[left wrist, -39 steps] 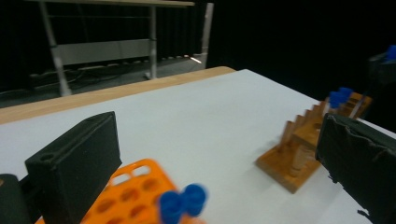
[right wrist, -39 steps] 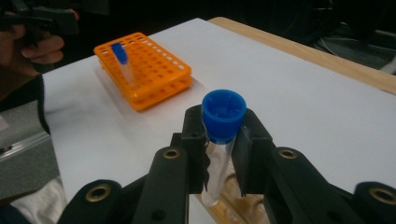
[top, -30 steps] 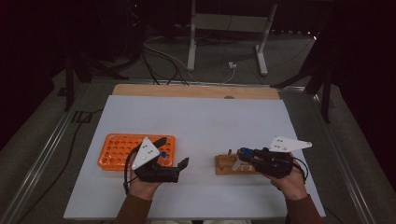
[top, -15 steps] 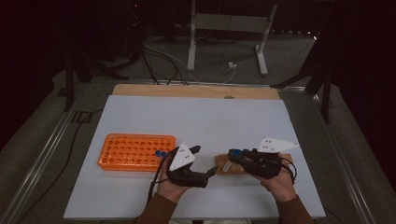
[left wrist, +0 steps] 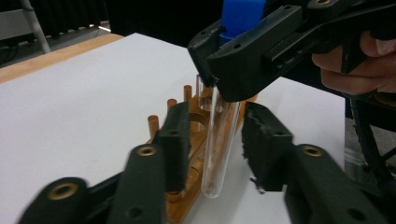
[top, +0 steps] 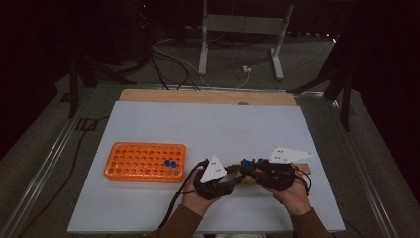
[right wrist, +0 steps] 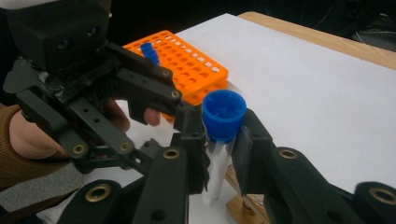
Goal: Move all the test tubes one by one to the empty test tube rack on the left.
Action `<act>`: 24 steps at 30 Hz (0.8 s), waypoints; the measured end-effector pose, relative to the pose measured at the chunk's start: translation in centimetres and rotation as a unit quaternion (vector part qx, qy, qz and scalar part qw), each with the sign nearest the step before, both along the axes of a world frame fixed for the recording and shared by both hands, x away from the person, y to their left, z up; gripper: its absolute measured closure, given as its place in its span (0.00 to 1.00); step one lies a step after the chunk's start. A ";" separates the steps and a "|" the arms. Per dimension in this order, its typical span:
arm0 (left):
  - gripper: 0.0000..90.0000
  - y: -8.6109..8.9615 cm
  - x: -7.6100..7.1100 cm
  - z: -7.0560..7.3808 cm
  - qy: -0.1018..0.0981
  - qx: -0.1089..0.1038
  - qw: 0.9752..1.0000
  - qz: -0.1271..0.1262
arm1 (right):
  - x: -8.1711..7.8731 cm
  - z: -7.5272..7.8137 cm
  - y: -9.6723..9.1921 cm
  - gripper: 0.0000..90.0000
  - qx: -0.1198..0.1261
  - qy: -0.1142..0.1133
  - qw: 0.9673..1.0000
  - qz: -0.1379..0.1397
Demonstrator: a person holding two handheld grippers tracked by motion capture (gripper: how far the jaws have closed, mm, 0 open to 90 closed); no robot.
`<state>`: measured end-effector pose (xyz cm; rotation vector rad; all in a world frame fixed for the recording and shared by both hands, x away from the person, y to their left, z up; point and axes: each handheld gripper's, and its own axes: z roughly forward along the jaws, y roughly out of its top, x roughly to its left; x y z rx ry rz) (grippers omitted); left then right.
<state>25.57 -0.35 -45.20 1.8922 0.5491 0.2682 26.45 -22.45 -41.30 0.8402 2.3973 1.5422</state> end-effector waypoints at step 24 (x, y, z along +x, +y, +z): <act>0.87 1.2 0.6 0.2 0.000 -0.012 1.000 0.020 | 0.1 0.6 -1.2 0.30 0.027 -0.011 0.999 -0.031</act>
